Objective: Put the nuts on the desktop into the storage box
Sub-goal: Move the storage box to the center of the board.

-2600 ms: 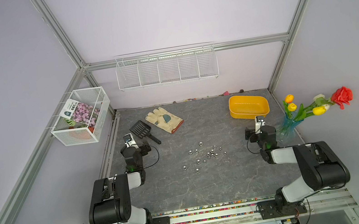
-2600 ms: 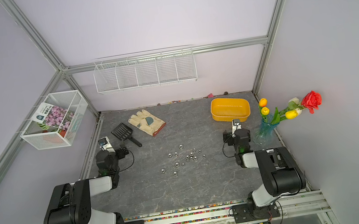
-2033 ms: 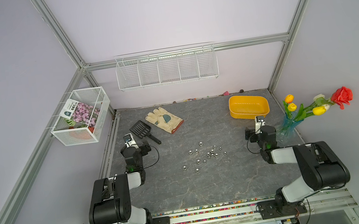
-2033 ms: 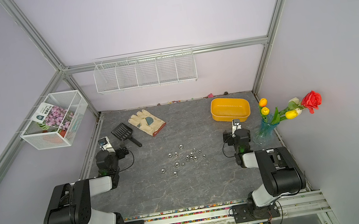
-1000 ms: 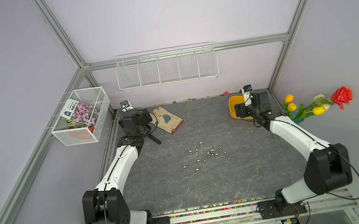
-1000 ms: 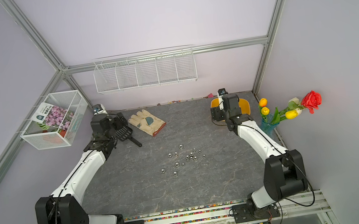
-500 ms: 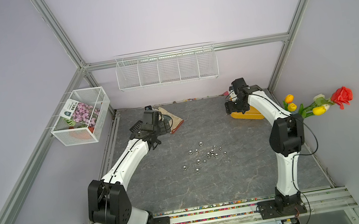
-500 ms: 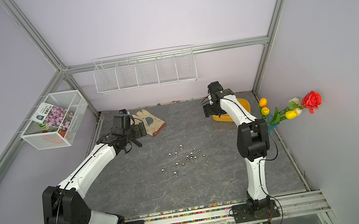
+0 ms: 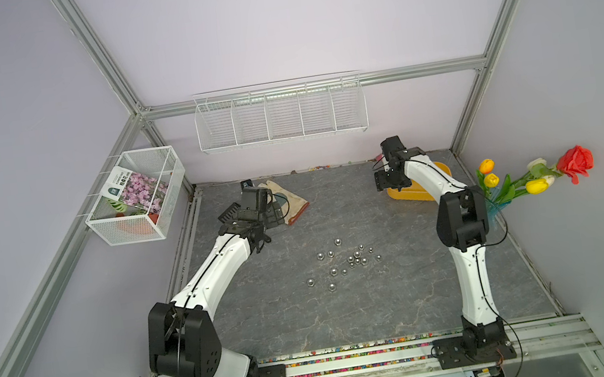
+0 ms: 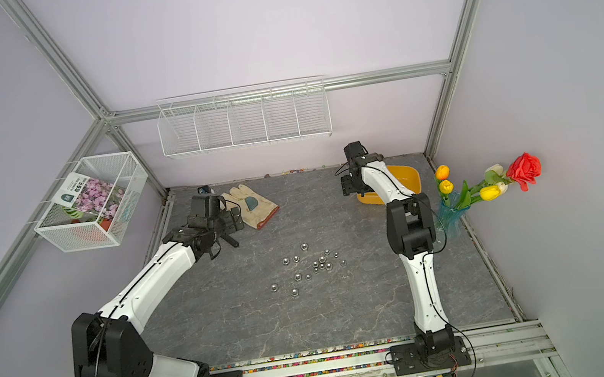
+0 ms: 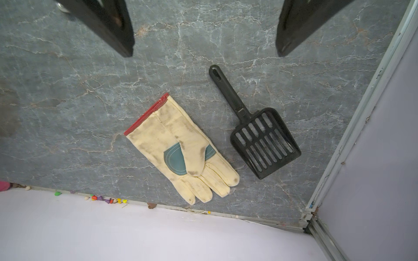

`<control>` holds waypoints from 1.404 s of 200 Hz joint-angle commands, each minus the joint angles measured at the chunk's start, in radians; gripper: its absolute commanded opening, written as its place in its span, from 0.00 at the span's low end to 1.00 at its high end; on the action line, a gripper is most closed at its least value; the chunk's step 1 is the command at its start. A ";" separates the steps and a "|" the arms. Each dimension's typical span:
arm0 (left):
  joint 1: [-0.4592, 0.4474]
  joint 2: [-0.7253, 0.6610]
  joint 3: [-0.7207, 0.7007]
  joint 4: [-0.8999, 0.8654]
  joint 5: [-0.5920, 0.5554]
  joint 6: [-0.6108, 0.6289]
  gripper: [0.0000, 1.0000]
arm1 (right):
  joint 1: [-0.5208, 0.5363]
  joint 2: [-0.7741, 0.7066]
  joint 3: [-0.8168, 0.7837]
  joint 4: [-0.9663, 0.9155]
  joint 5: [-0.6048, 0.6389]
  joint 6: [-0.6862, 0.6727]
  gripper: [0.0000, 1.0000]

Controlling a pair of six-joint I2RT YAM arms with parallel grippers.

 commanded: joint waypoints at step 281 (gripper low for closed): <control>-0.008 0.016 0.007 -0.167 -0.071 -0.148 1.00 | 0.247 0.096 0.198 -0.226 0.143 0.162 0.00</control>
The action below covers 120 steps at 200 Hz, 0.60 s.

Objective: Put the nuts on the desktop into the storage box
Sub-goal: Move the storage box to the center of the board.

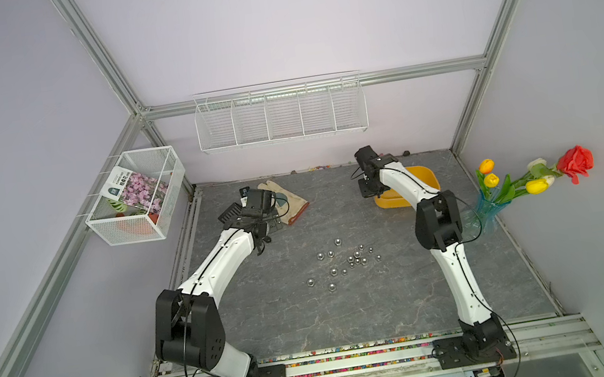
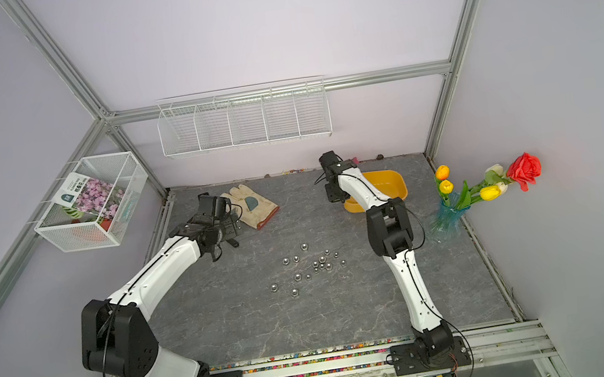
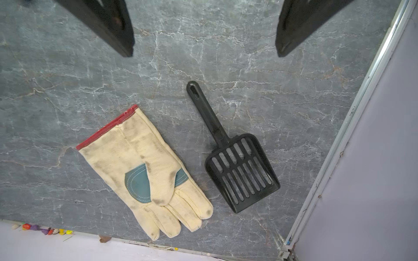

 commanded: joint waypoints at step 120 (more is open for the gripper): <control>-0.055 -0.189 -0.230 0.043 0.080 -0.106 1.00 | 0.289 0.098 0.211 -0.068 -0.042 0.236 0.00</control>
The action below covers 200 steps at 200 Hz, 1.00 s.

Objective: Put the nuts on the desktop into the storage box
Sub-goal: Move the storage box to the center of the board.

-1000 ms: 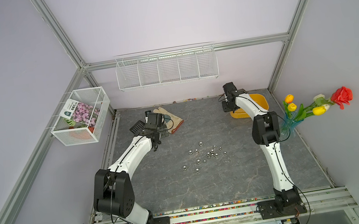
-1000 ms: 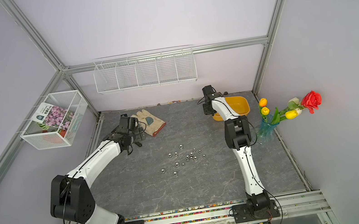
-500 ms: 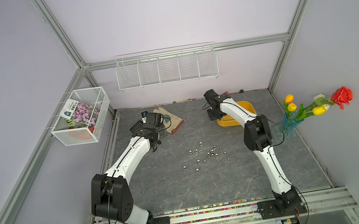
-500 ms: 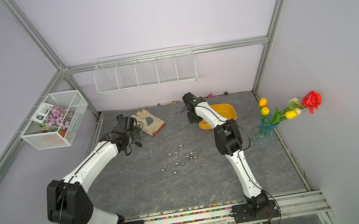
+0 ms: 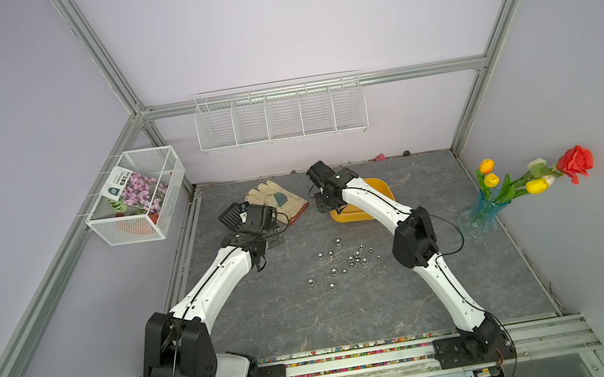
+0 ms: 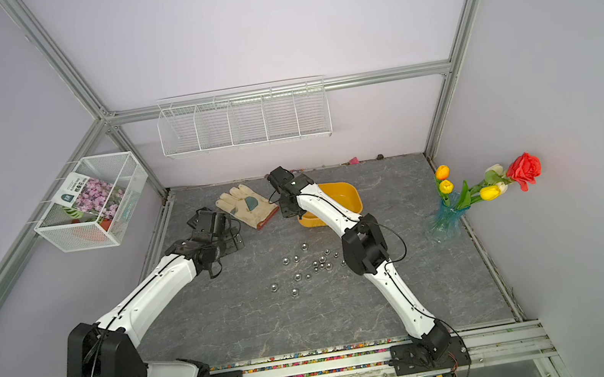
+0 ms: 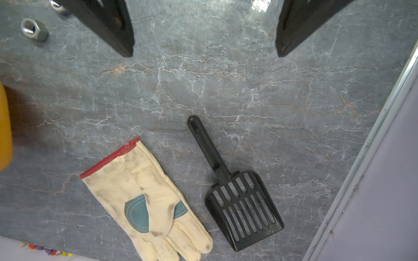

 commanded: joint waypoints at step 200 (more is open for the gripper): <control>-0.171 -0.264 -0.268 0.360 0.319 0.208 1.00 | 0.010 -0.092 -0.091 0.032 -0.044 -0.007 0.54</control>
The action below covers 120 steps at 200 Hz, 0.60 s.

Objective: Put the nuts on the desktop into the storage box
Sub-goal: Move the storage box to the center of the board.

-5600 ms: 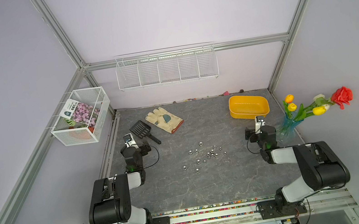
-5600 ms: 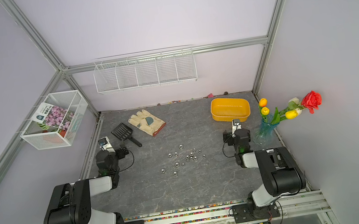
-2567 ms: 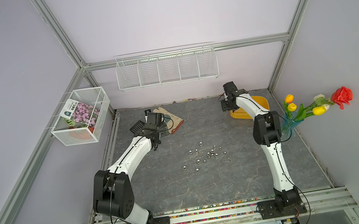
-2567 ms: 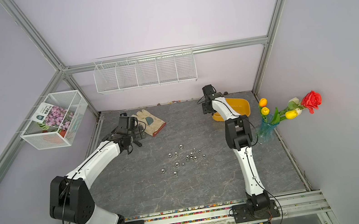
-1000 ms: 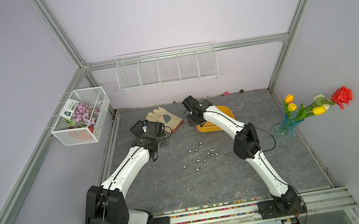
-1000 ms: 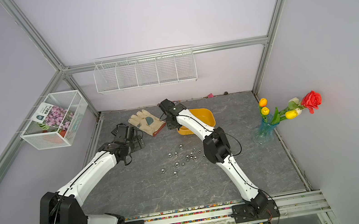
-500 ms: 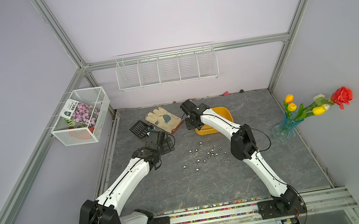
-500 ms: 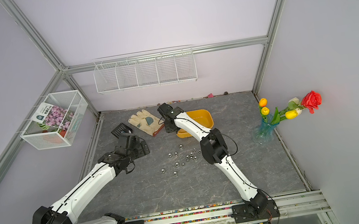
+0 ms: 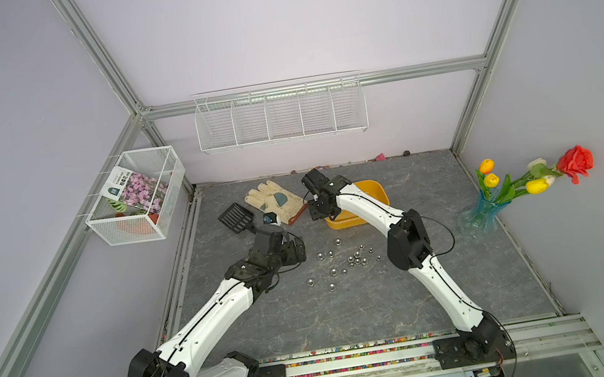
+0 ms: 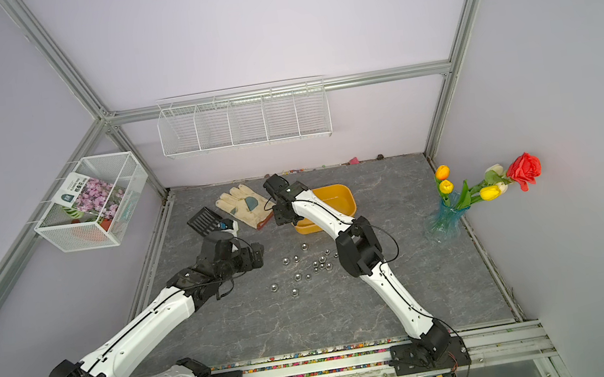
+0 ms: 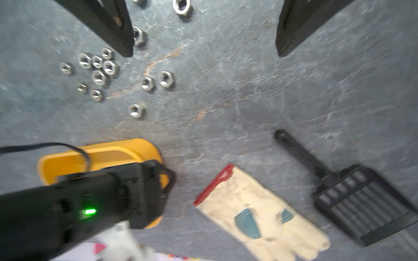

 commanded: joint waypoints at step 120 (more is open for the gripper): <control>-0.128 0.090 0.042 0.171 0.167 0.206 1.00 | -0.355 -0.528 -0.612 0.074 0.157 -0.112 0.55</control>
